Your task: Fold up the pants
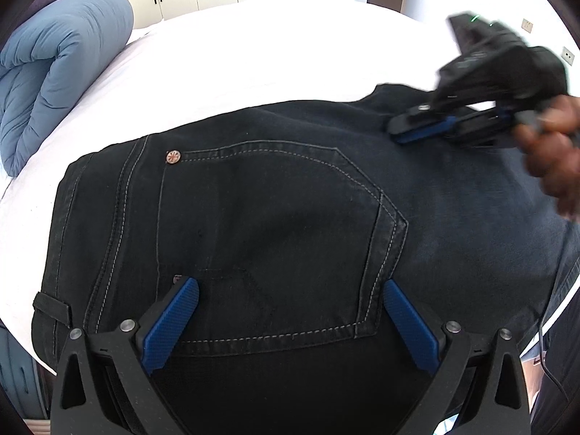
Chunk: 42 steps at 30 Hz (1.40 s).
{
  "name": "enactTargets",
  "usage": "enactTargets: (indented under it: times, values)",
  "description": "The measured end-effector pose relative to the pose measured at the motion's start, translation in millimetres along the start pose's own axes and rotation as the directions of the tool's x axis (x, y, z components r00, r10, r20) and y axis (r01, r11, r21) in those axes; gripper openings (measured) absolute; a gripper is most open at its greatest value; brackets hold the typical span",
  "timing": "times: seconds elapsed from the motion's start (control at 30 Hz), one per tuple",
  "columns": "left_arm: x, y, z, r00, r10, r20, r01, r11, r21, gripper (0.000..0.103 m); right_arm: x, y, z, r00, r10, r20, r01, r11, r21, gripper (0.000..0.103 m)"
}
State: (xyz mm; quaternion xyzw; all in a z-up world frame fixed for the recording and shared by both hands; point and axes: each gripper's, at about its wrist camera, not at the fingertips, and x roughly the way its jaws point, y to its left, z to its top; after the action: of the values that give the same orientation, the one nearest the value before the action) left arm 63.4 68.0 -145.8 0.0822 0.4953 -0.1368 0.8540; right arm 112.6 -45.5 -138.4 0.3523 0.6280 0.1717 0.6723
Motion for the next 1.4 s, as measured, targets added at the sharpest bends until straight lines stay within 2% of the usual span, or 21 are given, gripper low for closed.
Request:
enactTargets:
  times: [0.1, 0.2, 0.27, 0.33, 0.43, 0.53, 0.57, 0.6, 0.63, 0.67, 0.77, 0.83, 1.03, 1.1, 1.13, 1.17, 1.2, 1.23, 1.3, 1.33, 1.4]
  values:
    - [-0.6, 0.4, -4.1, 1.000, -0.005, 0.011, 0.005, 1.000, -0.001, 0.103, 14.5, -24.9, 29.5, 0.993, 0.096, 0.069, -0.103, 0.988, 0.115, 0.000]
    - [-2.8, -1.5, -8.7, 1.000, -0.006, 0.020, 0.006, 1.000, 0.004, 0.103, -5.2, -18.1, 38.2, 0.967, -0.026, 0.255, 0.007, 0.997, 0.075, 0.000]
    - [-4.6, -1.8, -11.9, 1.000, -0.012, 0.023, 0.012, 1.000, -0.002, 0.103, -17.3, -25.9, 40.2, 0.956, -0.052, 0.289, 0.010, 0.990, 0.144, 0.000]
    - [-1.0, 2.6, -4.8, 1.000, -0.006, 0.025, 0.006, 1.000, -0.005, 0.103, -38.9, -18.7, 32.1, 0.947, -0.041, 0.319, -0.001, 0.991, 0.133, 0.008]
    - [-0.2, 1.4, -2.1, 1.000, -0.002, 0.020, 0.003, 1.000, -0.009, 0.103, -37.2, 14.0, 0.3, 0.951, 0.186, 0.248, -0.194, 0.981, 0.009, 0.008]
    - [0.1, 2.4, 1.6, 1.000, -0.008, 0.012, 0.008, 1.000, -0.004, 0.103, -20.3, 15.1, -44.5, 0.970, 0.157, 0.186, -0.155, 0.988, -0.026, 0.008]
    - [0.5, 2.1, 2.5, 1.000, -0.008, 0.010, 0.008, 1.000, -0.001, 0.103, -2.3, 5.9, -55.9, 0.975, 0.122, 0.188, -0.126, 0.992, 0.012, 0.008]
    - [0.2, 1.9, 3.7, 1.000, -0.006, 0.010, 0.006, 1.000, 0.003, 0.103, 1.4, -15.0, -67.7, 0.972, 0.127, 0.200, -0.145, 0.987, 0.076, 0.000]
    - [0.4, 1.5, 3.9, 1.000, -0.004, 0.009, 0.004, 1.000, 0.006, 0.103, 5.3, -30.4, -77.1, 0.949, 0.205, 0.239, -0.239, 0.963, 0.124, 0.000]
    - [0.4, 1.7, 4.5, 1.000, -0.004, 0.006, 0.004, 1.000, 0.003, 0.103, -5.8, -42.1, -88.4, 0.929, 0.215, 0.302, -0.265, 0.954, 0.136, 0.000]
    - [0.6, 0.8, 6.5, 1.000, -0.002, -0.002, 0.002, 1.000, 0.002, 0.103, -56.7, -70.7, -128.7, 0.892, 0.101, 0.441, -0.171, 0.978, 0.121, 0.000]
    - [0.2, 0.2, 7.1, 1.000, 0.001, -0.005, -0.001, 1.000, 0.004, 0.103, -98.3, -104.7, -165.0, 0.846, 0.077, 0.528, -0.200, 0.963, 0.178, 0.000]
    - [-0.3, 0.8, 13.2, 1.000, 0.006, -0.017, -0.006, 1.000, -0.004, 0.103, -222.9, -202.3, -280.2, 0.644, -0.086, 0.760, -0.256, 0.912, 0.320, 0.000]
    - [-4.1, 2.7, 15.1, 1.000, 0.001, -0.016, -0.001, 1.000, -0.013, 0.103, -254.8, -232.6, -302.9, 0.557, -0.155, 0.816, -0.293, 0.882, 0.368, 0.000]
    - [-8.0, 3.3, 16.7, 1.000, 0.010, -0.012, -0.010, 1.000, -0.019, 0.100, -265.7, -240.6, -310.9, 0.527, -0.164, 0.834, -0.331, 0.864, 0.379, 0.000]
    - [-15.5, 4.9, 19.2, 0.999, 0.041, 0.001, -0.041, 0.999, -0.035, 0.093, -275.0, -236.9, -314.0, 0.517, -0.193, 0.834, -0.319, 0.861, 0.397, 0.000]
    - [-22.8, 7.2, 20.6, 0.999, 0.049, 0.016, -0.048, 0.997, -0.055, 0.091, -286.2, -222.3, -317.5, 0.487, -0.283, 0.826, -0.239, 0.867, 0.438, 0.005]
    - [-32.8, 9.1, 24.3, 0.998, 0.039, 0.043, -0.035, 0.995, -0.089, 0.091, -293.1, -208.8, -318.0, 0.470, -0.321, 0.822, -0.196, 0.870, 0.452, 0.010]
    - [-54.9, 5.9, 35.8, 0.991, -0.023, 0.130, 0.046, 0.984, -0.174, 0.091, -295.5, -184.1, -313.0, 0.462, -0.227, 0.857, -0.248, 0.895, 0.370, 0.010]
    - [-58.5, 1.1, 40.4, 0.987, -0.050, 0.150, 0.078, 0.979, -0.189, 0.091, -289.2, -167.3, -305.3, 0.474, -0.170, 0.864, -0.268, 0.907, 0.326, 0.010]
    - [-60.1, -21.3, 55.1, 0.968, -0.161, 0.195, 0.198, 0.962, -0.190, 0.091, -285.4, -144.7, -286.3, 0.529, -0.046, 0.848, -0.265, 0.940, 0.216, 0.010]
